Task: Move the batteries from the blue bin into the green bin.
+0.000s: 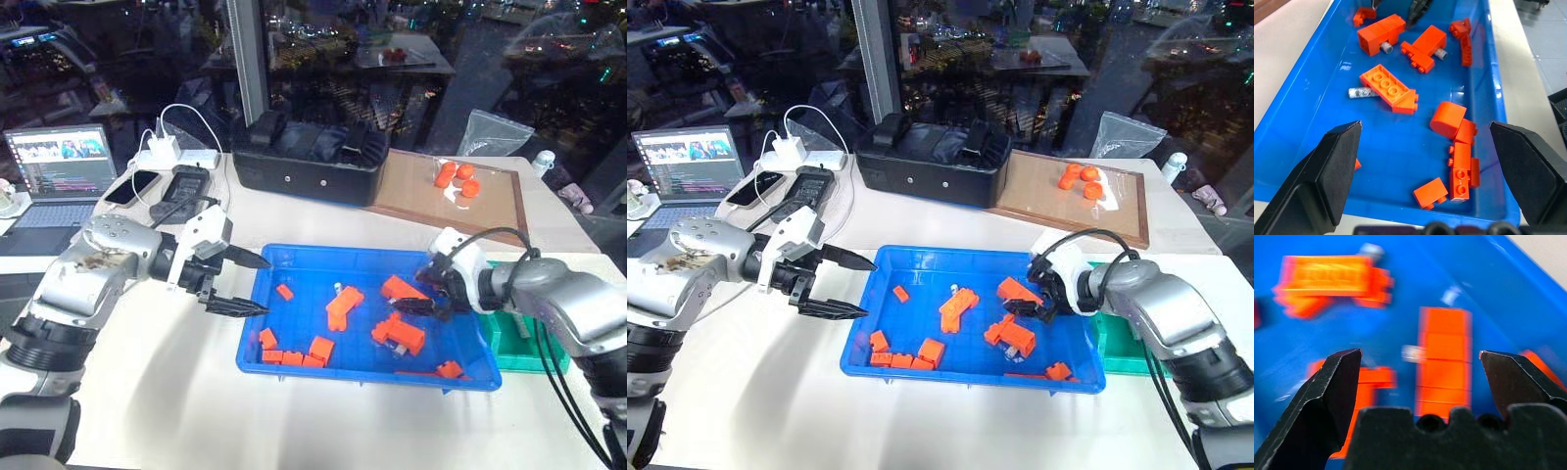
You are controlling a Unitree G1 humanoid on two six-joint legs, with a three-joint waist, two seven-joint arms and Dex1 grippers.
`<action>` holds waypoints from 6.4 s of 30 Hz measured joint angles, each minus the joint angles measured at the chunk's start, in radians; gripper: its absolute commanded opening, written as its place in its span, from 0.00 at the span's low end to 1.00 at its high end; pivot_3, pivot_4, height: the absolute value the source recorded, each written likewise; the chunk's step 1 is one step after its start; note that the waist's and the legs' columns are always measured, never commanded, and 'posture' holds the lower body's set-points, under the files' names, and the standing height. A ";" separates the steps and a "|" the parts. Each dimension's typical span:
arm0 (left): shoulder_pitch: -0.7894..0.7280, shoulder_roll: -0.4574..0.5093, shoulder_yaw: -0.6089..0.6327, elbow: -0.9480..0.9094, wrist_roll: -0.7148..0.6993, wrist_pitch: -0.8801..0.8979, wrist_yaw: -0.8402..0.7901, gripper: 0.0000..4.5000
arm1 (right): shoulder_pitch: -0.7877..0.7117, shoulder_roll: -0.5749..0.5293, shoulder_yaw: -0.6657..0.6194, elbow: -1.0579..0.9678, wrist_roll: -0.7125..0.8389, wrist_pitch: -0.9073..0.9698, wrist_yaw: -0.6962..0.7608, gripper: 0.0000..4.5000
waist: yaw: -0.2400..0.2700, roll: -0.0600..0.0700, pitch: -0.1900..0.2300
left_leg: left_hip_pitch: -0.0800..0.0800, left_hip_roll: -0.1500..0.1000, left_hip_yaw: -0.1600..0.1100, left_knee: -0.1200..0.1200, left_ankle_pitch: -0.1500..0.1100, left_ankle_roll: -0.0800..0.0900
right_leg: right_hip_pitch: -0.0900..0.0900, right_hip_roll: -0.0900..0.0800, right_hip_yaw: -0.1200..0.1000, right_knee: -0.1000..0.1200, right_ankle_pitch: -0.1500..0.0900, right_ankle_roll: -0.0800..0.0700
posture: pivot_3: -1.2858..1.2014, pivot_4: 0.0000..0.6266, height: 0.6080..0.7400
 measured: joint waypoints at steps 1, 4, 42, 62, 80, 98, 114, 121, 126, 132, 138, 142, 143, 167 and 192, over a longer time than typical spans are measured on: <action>0.000 -0.001 0.003 -0.001 -0.005 0.005 0.007 1.00 | -0.005 0.000 0.007 0.011 -0.019 0.000 0.002 0.99 | 0.001 0.000 0.000 | 0.000 0.001 0.000 0.001 0.000 0.000 | 0.000 0.001 0.000 0.001 0.000 0.000 | 0.52 0.24 1.00; 0.000 -0.005 0.018 -0.006 -0.011 0.024 0.021 1.00 | -0.009 0.011 0.032 0.037 -0.058 -0.001 0.009 0.99 | 0.001 0.000 0.000 | -0.002 0.001 0.000 0.001 0.000 0.000 | -0.006 0.004 0.002 0.007 -0.001 -0.001 | 0.52 0.24 1.00; -0.018 -0.039 0.025 0.000 -0.007 0.024 0.052 1.00 | 0.209 -0.330 -0.150 -0.251 0.045 -0.035 0.427 0.32 | 0.000 0.001 0.000 | -0.001 0.006 0.002 0.003 0.000 0.000 | -0.010 0.012 0.006 0.011 0.000 -0.006 | 0.52 0.24 1.00; -0.034 -0.036 0.016 0.008 -0.001 0.022 0.027 1.00 | 0.140 -0.355 -0.103 -0.213 0.018 -0.236 0.638 0.99 | -0.005 0.001 0.000 | -0.001 0.005 -0.003 0.004 0.000 0.000 | -0.007 0.011 0.003 0.011 -0.001 -0.006 | 0.52 0.24 1.00; -0.020 -0.035 0.023 -0.025 -0.006 0.032 0.067 1.00 | -0.302 0.242 0.193 0.572 -0.446 -0.738 0.471 0.99 | -0.006 0.001 -0.001 | -0.001 0.005 0.006 0.004 0.001 -0.001 | -0.010 0.014 0.006 0.014 0.000 -0.008 | 0.52 0.24 1.00; 0.019 -0.029 0.048 -0.069 -0.028 0.052 0.105 1.00 | -0.387 0.392 0.188 0.978 -0.564 -0.932 0.526 0.29 | -0.007 0.001 0.000 | 0.002 0.005 0.006 0.006 0.002 -0.003 | -0.010 0.014 0.006 0.023 0.000 -0.009 | 0.52 0.24 1.00; -0.060 -0.120 0.009 0.018 -0.038 0.028 0.081 1.00 | -0.025 -0.179 -0.304 0.241 -0.323 -0.376 0.557 0.05 | 0.018 0.001 -0.001 | 0.001 0.004 0.007 0.005 0.002 -0.003 | -0.010 0.011 0.005 0.020 -0.001 -0.009 | 0.52 0.24 1.00; -0.113 -0.167 -0.040 0.071 -0.006 -0.019 0.050 1.00 | 0.236 -0.257 -0.417 0.174 -0.280 -0.292 0.524 0.05 | -0.011 0.002 -0.002 | 0.003 0.004 0.005 0.004 0.002 -0.003 | -0.010 0.014 0.009 0.022 -0.001 -0.009 | 0.52 0.24 1.00; -0.116 -0.174 -0.048 0.086 -0.002 -0.022 0.042 1.00 | 0.327 -0.248 -0.406 0.106 -0.271 -0.274 0.472 0.46 | -0.009 0.003 -0.002 | 0.003 0.004 0.002 0.004 0.002 -0.003 | -0.010 0.014 0.009 0.022 -0.002 -0.008 | 0.52 0.24 1.00; -0.109 -0.164 -0.045 0.077 0.001 -0.019 0.046 1.00 | 0.235 -0.247 -0.377 0.072 -0.258 -0.274 0.429 0.91 | -0.009 0.004 -0.001 | 0.003 0.003 0.002 0.005 0.002 -0.003 | -0.010 0.013 0.010 0.022 -0.002 -0.007 | 0.52 0.24 1.00; -0.084 -0.149 -0.031 0.046 0.001 -0.016 0.062 1.00 | 0.045 -0.162 -0.260 -0.129 -0.163 -0.127 0.404 0.98 | -0.009 0.003 -0.001 | 0.003 0.005 0.000 0.003 0.002 -0.003 | -0.010 0.015 0.009 0.022 -0.003 -0.009 | 0.52 0.24 1.00; -0.078 -0.131 -0.026 0.042 0.002 -0.013 0.073 1.00 | 0.013 -0.059 -0.143 -0.172 -0.137 -0.014 0.344 0.98 | 0.000 0.003 -0.001 | 0.000 0.004 0.000 0.005 0.002 -0.003 | -0.011 0.013 0.008 0.022 -0.003 -0.009 | 0.52 0.24 1.00; -0.079 -0.130 -0.025 0.041 0.001 -0.008 0.073 1.00 | 0.009 -0.043 -0.115 -0.177 -0.138 0.005 0.324 0.98 | 0.002 0.003 -0.001 | 0.000 0.004 0.000 0.005 0.002 -0.003 | -0.011 0.013 0.008 0.022 -0.003 -0.009 | 0.52 0.24 1.00; -0.079 -0.114 -0.013 0.020 -0.007 0.026 0.064 1.00 | 0.048 0.021 0.079 -0.144 -0.156 0.109 0.198 0.34 | -0.002 0.003 -0.001 | 0.000 0.004 0.000 0.005 0.002 -0.002 | -0.011 0.014 0.007 0.022 -0.003 -0.009 | 0.52 0.24 1.00; -0.083 -0.099 -0.013 0.015 -0.007 0.027 0.049 1.00 | -0.010 -0.011 0.077 -0.052 -0.270 -0.294 0.266 0.99 | -0.001 0.003 -0.001 | 0.000 0.004 0.002 0.005 0.002 -0.002 | -0.011 0.014 0.005 0.021 -0.003 -0.008 | 0.52 0.24 1.00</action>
